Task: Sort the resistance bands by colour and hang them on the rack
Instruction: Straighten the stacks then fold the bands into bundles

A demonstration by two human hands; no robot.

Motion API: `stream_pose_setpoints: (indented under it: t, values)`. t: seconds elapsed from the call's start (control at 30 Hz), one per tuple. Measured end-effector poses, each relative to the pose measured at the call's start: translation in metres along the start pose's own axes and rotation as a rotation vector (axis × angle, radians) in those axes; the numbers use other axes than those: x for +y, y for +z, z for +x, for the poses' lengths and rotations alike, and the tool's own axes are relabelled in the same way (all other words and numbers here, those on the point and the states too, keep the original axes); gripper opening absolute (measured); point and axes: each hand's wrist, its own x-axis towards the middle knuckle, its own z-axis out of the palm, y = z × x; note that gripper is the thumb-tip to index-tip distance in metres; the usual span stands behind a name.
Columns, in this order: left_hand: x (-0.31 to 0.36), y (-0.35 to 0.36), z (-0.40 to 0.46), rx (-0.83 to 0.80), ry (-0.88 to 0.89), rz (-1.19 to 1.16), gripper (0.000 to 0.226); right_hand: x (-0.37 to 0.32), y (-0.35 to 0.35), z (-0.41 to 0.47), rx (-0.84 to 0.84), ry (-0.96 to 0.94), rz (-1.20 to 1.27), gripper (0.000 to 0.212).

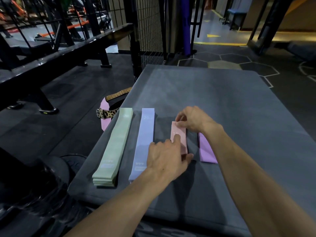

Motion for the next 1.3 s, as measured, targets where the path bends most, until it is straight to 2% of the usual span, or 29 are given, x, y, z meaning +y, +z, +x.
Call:
stream_pose_setpoints:
  t: [0.1, 0.27, 0.43, 0.6, 0.73, 0.9, 1.0, 1.17, 1.3]
  values:
    - [-0.003, -0.008, -0.002, -0.041, -0.009, -0.024, 0.062, -0.001, 0.000, -0.001, -0.011, 0.009, 0.006, 0.023]
    - [-0.043, -0.049, -0.003, -0.083, 0.017, -0.127, 0.035, -0.004, -0.003, -0.007, -0.011, 0.035, -0.019, 0.042]
    - [-0.108, -0.073, -0.033, -0.100, 0.032, -0.366, 0.005, -0.030, -0.014, -0.031, 0.057, -0.058, -0.062, 0.035]
    - [-0.128, -0.074, -0.065, -0.238, 0.153, -0.286, 0.015, -0.079, -0.019, -0.072, 0.015, -0.233, -0.090, 0.016]
    - [-0.115, -0.067, -0.079, -0.188, 0.270, -0.042, 0.023, -0.105, -0.002, -0.110, -0.054, -0.266, -0.105, 0.015]
    - [-0.104, -0.062, -0.084, -0.134, 0.295, 0.115, 0.020, -0.121, 0.038, -0.141, -0.085, -0.077, 0.076, 0.018]
    - [-0.100, -0.059, -0.086, -0.138, 0.294, 0.190, 0.021, -0.126, 0.053, -0.152, -0.131, 0.093, 0.305, 0.019]
    - [-0.100, -0.053, -0.087, -0.109, 0.314, 0.225, 0.018, -0.130, 0.067, -0.165, -0.106, 0.278, 0.609, 0.021]
    - [-0.100, -0.047, -0.090, -0.084, 0.343, 0.279, 0.020, -0.129, 0.072, -0.165, -0.101, 0.345, 0.748, 0.022]
